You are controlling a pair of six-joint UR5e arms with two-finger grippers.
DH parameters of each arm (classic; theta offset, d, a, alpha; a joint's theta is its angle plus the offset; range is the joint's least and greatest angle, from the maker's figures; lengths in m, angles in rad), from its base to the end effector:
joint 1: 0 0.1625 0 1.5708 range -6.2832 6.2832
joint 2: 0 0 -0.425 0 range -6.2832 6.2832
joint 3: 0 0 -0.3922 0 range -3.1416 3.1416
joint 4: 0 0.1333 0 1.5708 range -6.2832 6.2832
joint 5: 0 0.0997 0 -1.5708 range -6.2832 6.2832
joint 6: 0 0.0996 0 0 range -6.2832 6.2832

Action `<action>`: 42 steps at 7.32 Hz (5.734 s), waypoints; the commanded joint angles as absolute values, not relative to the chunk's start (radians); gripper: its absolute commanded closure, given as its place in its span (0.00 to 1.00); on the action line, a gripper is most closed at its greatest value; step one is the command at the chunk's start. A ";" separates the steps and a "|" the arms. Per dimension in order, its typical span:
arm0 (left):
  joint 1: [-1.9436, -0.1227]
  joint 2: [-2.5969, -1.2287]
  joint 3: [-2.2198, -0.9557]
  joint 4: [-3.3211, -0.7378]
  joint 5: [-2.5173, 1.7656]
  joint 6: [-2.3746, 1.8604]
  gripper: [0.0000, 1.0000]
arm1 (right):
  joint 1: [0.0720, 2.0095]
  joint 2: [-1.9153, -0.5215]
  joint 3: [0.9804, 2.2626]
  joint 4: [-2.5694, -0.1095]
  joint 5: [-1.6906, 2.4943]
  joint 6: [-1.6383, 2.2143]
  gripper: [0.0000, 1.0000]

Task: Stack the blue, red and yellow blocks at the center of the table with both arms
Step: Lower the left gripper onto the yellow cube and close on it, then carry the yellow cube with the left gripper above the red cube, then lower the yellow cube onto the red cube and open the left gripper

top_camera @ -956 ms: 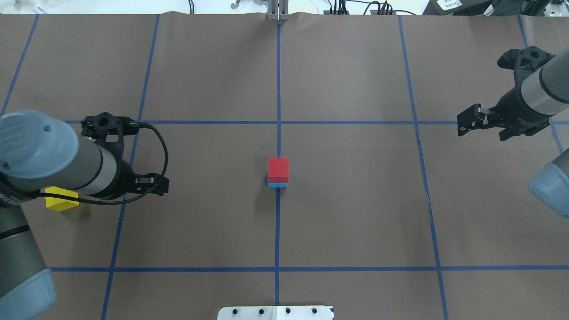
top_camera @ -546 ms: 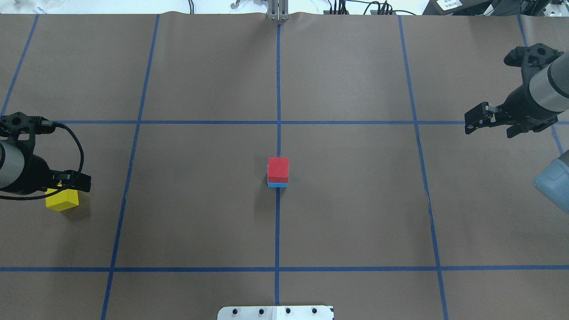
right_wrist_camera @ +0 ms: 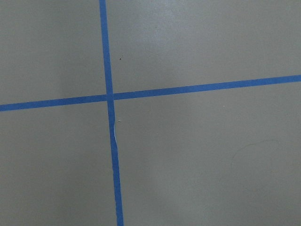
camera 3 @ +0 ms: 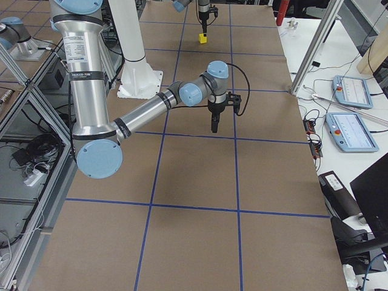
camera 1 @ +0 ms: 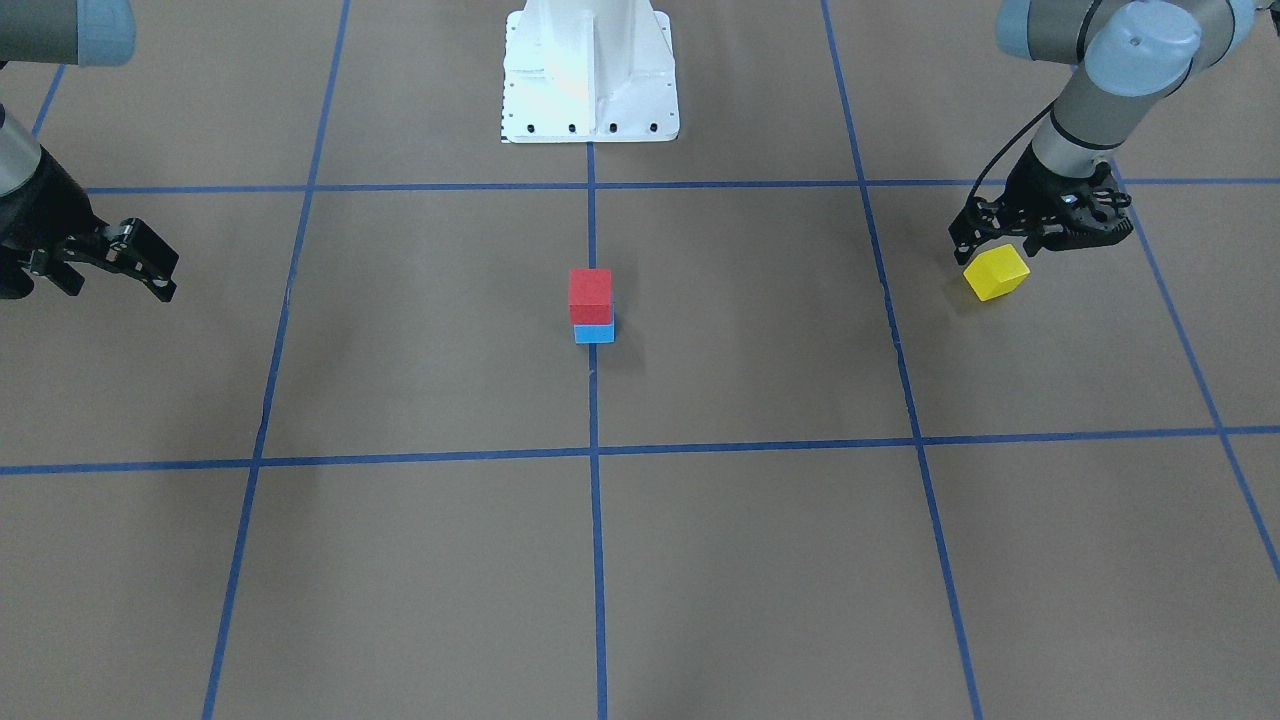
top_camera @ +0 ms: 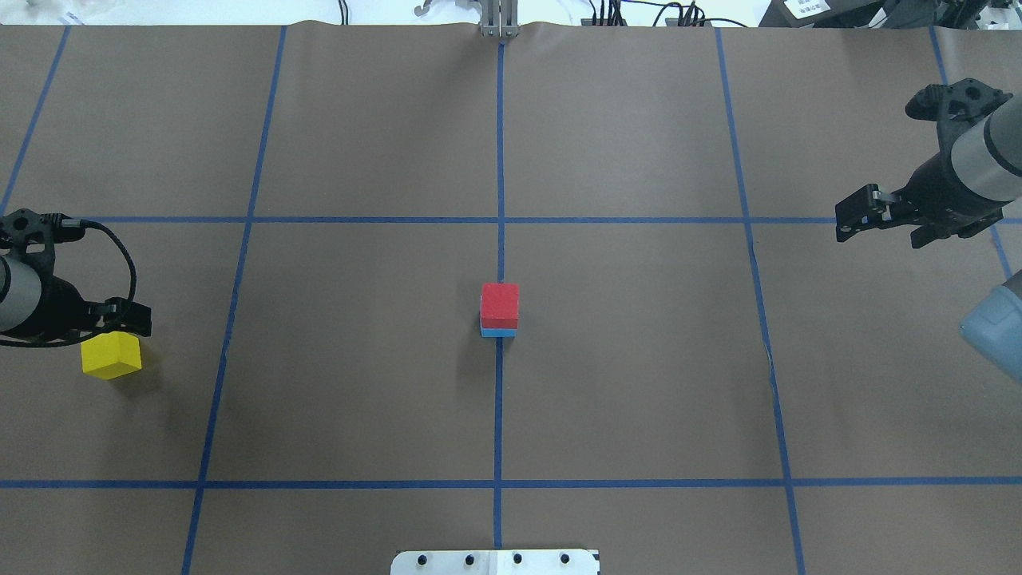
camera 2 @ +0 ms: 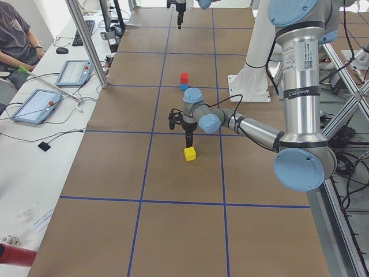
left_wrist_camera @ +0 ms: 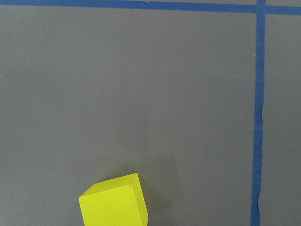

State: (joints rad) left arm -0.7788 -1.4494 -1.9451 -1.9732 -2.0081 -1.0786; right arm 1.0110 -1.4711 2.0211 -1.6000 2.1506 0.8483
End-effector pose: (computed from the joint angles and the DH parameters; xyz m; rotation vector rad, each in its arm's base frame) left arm 0.2650 -0.3896 0.4970 0.0435 0.7688 -0.1291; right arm -0.2012 -0.4694 0.4031 0.0190 -0.7591 0.1236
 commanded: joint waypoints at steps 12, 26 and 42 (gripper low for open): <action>-0.776 -1.451 -1.807 -2.003 -2.089 -1.146 0.10 | 1.011 -1.468 2.028 -1.600 2.151 0.853 0.00; -0.638 -2.461 -1.637 -1.392 -2.046 -1.125 1.00 | 1.194 -1.529 1.935 -1.600 2.279 0.607 0.00; -0.535 -2.549 -1.528 -1.335 -1.977 -1.095 1.00 | 1.235 -1.562 1.910 -1.600 2.309 0.534 0.00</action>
